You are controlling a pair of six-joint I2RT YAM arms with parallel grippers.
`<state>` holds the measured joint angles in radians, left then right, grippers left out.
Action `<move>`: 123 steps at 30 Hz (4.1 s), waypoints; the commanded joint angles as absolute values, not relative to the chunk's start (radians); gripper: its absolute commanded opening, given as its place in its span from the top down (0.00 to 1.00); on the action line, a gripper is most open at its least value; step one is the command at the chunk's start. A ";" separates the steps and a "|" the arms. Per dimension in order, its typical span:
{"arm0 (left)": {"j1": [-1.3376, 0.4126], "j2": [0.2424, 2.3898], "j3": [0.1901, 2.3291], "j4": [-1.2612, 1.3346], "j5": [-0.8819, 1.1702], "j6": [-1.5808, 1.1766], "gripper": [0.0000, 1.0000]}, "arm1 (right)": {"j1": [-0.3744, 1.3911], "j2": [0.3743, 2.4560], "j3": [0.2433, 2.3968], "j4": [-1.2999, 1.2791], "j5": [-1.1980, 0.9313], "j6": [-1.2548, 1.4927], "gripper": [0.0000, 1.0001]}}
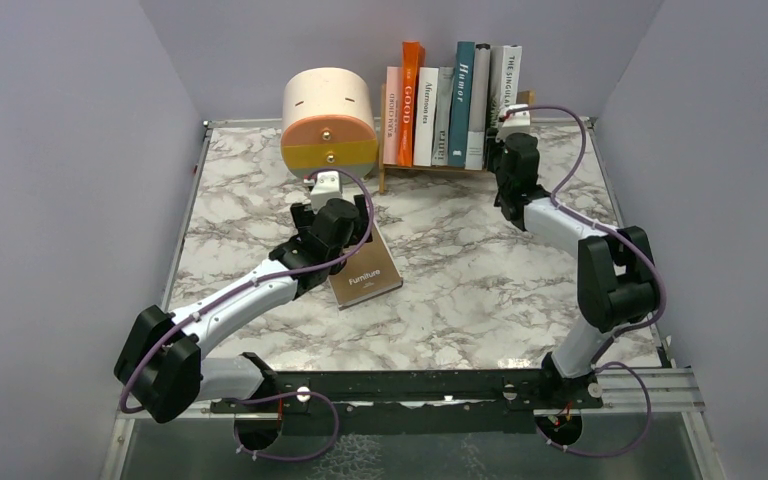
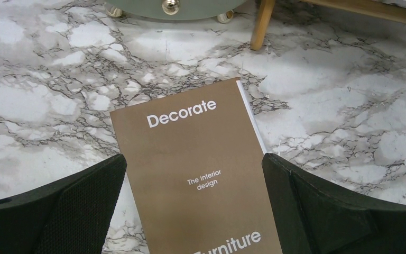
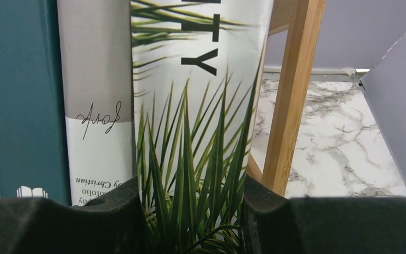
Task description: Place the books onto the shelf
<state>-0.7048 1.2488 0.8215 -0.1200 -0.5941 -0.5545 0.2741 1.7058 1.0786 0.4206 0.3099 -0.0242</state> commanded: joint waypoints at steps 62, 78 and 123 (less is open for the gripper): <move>-0.651 1.137 0.718 -0.183 -0.566 -0.604 0.01 | 0.314 1.332 1.034 0.157 -0.135 0.270 0.34; -0.638 1.126 0.455 0.041 -0.442 -0.768 0.01 | 0.530 1.308 0.688 0.242 -0.261 0.447 0.33; -0.540 1.348 0.395 0.470 -0.212 -0.709 0.07 | 0.555 1.870 0.751 0.610 -0.664 0.698 0.06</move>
<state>-0.5488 1.3205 0.3687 0.3992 -0.2539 -0.7368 0.5442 1.8019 0.7193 0.5156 -0.5873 0.6487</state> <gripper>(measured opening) 0.929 0.937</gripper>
